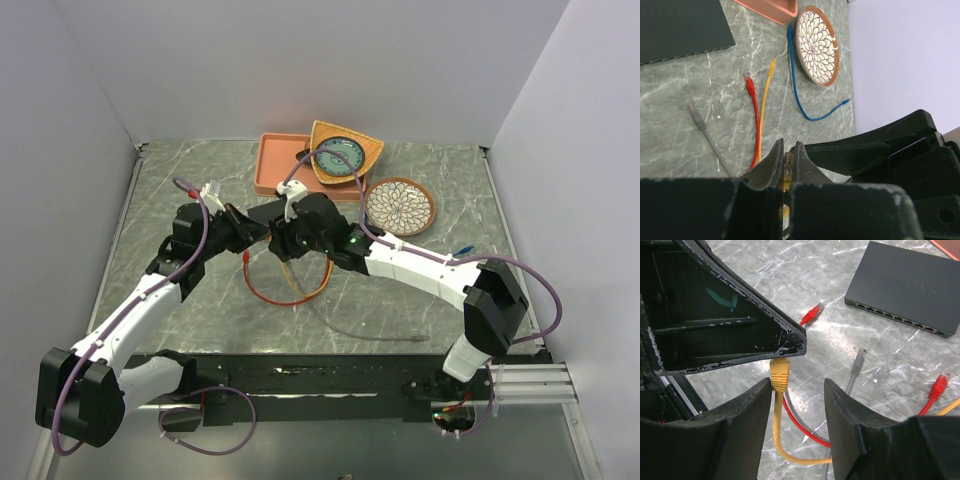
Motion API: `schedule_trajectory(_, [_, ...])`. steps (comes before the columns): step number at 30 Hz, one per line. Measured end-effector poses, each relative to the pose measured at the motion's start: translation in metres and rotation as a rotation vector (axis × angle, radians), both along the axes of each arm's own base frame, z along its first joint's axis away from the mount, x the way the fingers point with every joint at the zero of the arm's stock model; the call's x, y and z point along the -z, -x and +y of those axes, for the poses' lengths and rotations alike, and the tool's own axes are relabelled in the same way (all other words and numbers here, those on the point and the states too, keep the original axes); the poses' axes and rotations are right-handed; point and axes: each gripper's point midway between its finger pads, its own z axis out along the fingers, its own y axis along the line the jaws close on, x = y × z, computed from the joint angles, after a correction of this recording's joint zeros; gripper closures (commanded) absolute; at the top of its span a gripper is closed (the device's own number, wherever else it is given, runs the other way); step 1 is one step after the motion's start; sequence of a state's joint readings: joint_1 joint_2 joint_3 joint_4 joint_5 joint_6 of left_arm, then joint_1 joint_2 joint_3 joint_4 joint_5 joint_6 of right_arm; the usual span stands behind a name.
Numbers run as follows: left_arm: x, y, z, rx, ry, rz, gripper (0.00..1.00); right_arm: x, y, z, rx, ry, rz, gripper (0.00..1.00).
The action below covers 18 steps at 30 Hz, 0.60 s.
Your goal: Insert the plug into the switch port
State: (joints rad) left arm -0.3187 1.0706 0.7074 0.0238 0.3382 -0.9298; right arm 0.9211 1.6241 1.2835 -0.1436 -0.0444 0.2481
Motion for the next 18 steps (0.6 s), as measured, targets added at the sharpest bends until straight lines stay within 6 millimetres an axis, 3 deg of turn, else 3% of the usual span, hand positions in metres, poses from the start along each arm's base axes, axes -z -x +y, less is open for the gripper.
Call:
schedule_trajectory(4, [0.0001,0.0002,-0.0001,0.001,0.0,0.001,0.99,-0.0003,0.0009,0.001,0.0,-0.001,-0.001,0.54])
schedule_trajectory(11, [-0.0007,0.0002,-0.0001,0.001,-0.001,0.001,0.99,-0.0035,0.0056,0.0069,-0.006,-0.011,0.003,0.97])
schedule_trajectory(14, [-0.0028,-0.0011,0.0003,-0.001,-0.005,-0.006,0.97,-0.0042,0.0038,0.0063,0.007,-0.012,0.001,1.0])
schedule_trajectory(16, [-0.0024,-0.0014,0.0005,-0.001,-0.008,-0.007,0.9,-0.0041,0.0031,0.0057,0.013,-0.009,-0.003,1.0])
schedule_trajectory(18, [-0.0016,-0.0019,0.0005,0.002,-0.016,-0.007,0.69,-0.0036,0.0027,0.005,0.018,-0.002,-0.009,1.0])
